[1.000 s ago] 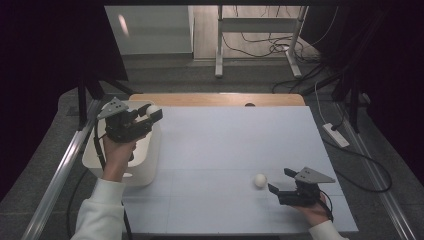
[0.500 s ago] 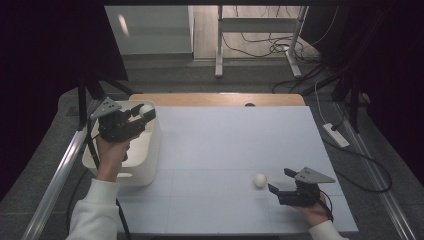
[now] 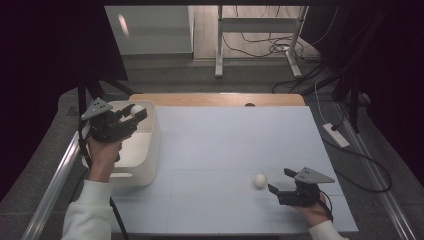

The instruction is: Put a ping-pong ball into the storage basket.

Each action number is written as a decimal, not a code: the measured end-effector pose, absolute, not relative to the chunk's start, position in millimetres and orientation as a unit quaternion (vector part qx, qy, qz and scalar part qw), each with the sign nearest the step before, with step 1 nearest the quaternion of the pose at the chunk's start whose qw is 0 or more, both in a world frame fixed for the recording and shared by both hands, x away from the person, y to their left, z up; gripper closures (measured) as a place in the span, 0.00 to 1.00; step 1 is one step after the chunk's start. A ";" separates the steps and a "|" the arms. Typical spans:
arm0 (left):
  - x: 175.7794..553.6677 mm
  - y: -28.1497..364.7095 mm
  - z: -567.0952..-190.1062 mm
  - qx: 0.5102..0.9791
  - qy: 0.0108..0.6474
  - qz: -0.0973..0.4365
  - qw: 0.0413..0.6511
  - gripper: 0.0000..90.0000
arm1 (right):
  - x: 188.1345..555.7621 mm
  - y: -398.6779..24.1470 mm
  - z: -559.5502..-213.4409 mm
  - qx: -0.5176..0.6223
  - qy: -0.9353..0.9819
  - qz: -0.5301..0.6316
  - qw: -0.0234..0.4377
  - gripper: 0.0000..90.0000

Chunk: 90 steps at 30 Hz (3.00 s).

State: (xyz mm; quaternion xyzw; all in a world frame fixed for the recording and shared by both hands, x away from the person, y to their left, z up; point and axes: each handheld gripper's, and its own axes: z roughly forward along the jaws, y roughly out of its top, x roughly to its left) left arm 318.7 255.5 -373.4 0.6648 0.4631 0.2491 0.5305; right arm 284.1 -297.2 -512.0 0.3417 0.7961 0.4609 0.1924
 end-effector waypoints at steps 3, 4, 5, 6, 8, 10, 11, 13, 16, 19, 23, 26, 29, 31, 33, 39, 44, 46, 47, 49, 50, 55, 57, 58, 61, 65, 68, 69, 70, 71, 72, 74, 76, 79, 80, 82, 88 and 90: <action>318.6 258.5 -373.0 0.665 0.466 0.253 0.526 0.57 | 284.0 -296.9 -512.2 0.342 0.796 0.460 0.192 0.16; 318.6 258.5 -373.0 0.665 0.466 0.253 0.526 0.57 | 284.0 -296.9 -512.2 0.342 0.796 0.460 0.192 0.16; 318.6 259.3 -372.8 0.665 0.467 0.253 0.525 0.57 | 284.2 -296.9 -512.2 0.342 0.796 0.460 0.193 0.16; 318.5 260.2 -372.6 0.664 0.467 0.254 0.525 0.57 | 284.2 -297.0 -512.1 0.342 0.796 0.461 0.193 0.16; 318.0 261.8 -372.2 0.664 0.469 0.255 0.524 0.57 | 284.0 -297.1 -512.1 0.342 0.796 0.461 0.192 0.16; 317.7 263.1 -372.3 0.663 0.470 0.256 0.523 0.56 | 284.1 -297.1 -512.1 0.342 0.796 0.461 0.193 0.16; 317.6 263.8 -372.5 0.663 0.471 0.256 0.522 0.57 | 284.1 -297.1 -512.1 0.342 0.796 0.461 0.193 0.16; 317.6 265.2 -372.9 0.663 0.473 0.257 0.521 0.57 | 283.9 -296.9 -512.1 0.342 0.796 0.460 0.193 0.16; 318.1 267.2 -373.9 0.661 0.476 0.257 0.519 0.57 | 284.0 -297.1 -512.0 0.341 0.796 0.461 0.194 0.16; 319.2 268.7 -375.7 0.662 0.480 0.257 0.515 0.57 | 284.1 -296.9 -512.1 0.341 0.796 0.461 0.194 0.16; 320.6 269.9 -377.6 0.665 0.483 0.257 0.509 0.56 | 284.1 -296.8 -512.2 0.342 0.797 0.459 0.193 0.16; 322.0 270.5 -378.7 0.668 0.485 0.258 0.502 0.56 | 283.9 -296.7 -512.2 0.341 0.797 0.459 0.193 0.16; 323.9 270.8 -379.7 0.670 0.488 0.257 0.497 0.56 | 284.0 -296.6 -512.3 0.341 0.798 0.459 0.192 0.16; 327.4 270.5 -381.3 0.675 0.490 0.256 0.489 0.56 | 283.9 -296.5 -512.3 0.341 0.798 0.459 0.192 0.16; 328.9 270.6 -382.0 0.676 0.492 0.255 0.486 0.56 | 284.0 -296.4 -512.3 0.341 0.798 0.458 0.192 0.16; 340.6 270.3 -385.5 0.687 0.500 0.249 0.465 0.56 | 284.1 -296.2 -512.5 0.341 0.799 0.458 0.192 0.16; 348.9 270.5 -386.9 0.693 0.506 0.247 0.450 0.56 | 284.2 -296.4 -512.6 0.341 0.798 0.458 0.192 0.16; 352.7 270.2 -388.0 0.696 0.509 0.245 0.443 0.56 | 284.2 -296.4 -512.6 0.341 0.798 0.458 0.192 0.16; 354.5 269.9 -388.6 0.698 0.511 0.244 0.439 0.56 | 284.2 -296.3 -512.6 0.341 0.799 0.458 0.192 0.16; 358.7 269.3 -390.6 0.700 0.515 0.238 0.434 0.56 | 284.3 -296.3 -512.8 0.341 0.799 0.457 0.192 0.16; 360.2 268.6 -391.4 0.702 0.516 0.236 0.431 0.56 | 284.4 -296.3 -512.8 0.341 0.799 0.457 0.191 0.16; 367.8 265.1 -394.3 0.714 0.517 0.233 0.410 0.56 | 284.4 -296.4 -512.9 0.341 0.799 0.457 0.191 0.16; 371.5 264.8 -395.1 0.718 0.519 0.230 0.402 0.56 | 284.4 -296.5 -512.9 0.341 0.799 0.457 0.191 0.16; 372.6 264.3 -395.6 0.720 0.520 0.229 0.400 0.56 | 284.5 -296.5 -513.0 0.341 0.799 0.457 0.191 0.16; 376.5 261.4 -398.4 0.728 0.520 0.223 0.388 0.56 | 284.6 -296.6 -513.0 0.341 0.799 0.457 0.192 0.16; 380.1 259.2 -401.2 0.731 0.522 0.219 0.381 0.56 | 284.5 -296.7 -512.9 0.341 0.799 0.457 0.192 0.16; 383.8 257.7 -404.2 0.734 0.525 0.214 0.373 0.56 | 284.6 -297.0 -512.8 0.341 0.798 0.457 0.192 0.16; 384.8 257.1 -405.1 0.736 0.526 0.211 0.370 0.56 | 284.6 -297.0 -512.8 0.341 0.798 0.457 0.192 0.16; 385.5 256.7 -405.8 0.737 0.527 0.211 0.368 0.56 | 284.7 -297.1 -512.9 0.341 0.798 0.457 0.192 0.16; 386.3 256.5 -406.5 0.739 0.527 0.210 0.364 0.56 | 284.7 -297.2 -512.9 0.341 0.798 0.457 0.192 0.16; 386.7 256.4 -406.9 0.739 0.528 0.210 0.362 0.56 | 284.7 -297.3 -512.9 0.341 0.798 0.457 0.192 0.16; 387.1 256.5 -407.4 0.738 0.529 0.209 0.362 0.56 | 284.8 -297.4 -513.0 0.341 0.798 0.458 0.192 0.16; 387.4 256.7 -407.8 0.738 0.530 0.208 0.361 0.56 | 284.7 -297.3 -512.9 0.341 0.798 0.457 0.192 0.16; 386.9 257.2 -407.5 0.738 0.531 0.208 0.361 0.56 | 284.8 -297.3 -513.0 0.341 0.798 0.457 0.192 0.16; 386.7 257.7 -407.4 0.738 0.530 0.208 0.361 0.56 | 284.9 -297.3 -513.0 0.341 0.798 0.458 0.191 0.16; 386.3 258.2 -407.1 0.737 0.531 0.209 0.362 0.56 | 284.9 -297.2 -513.0 0.341 0.798 0.457 0.192 0.16; 384.1 257.6 -405.4 0.735 0.528 0.222 0.362 0.45 | 284.7 -296.7 -513.1 0.341 0.799 0.457 0.192 0.16; 382.2 256.2 -403.2 0.733 0.525 0.230 0.366 0.38 | 284.7 -297.0 -513.0 0.341 0.799 0.457 0.192 0.16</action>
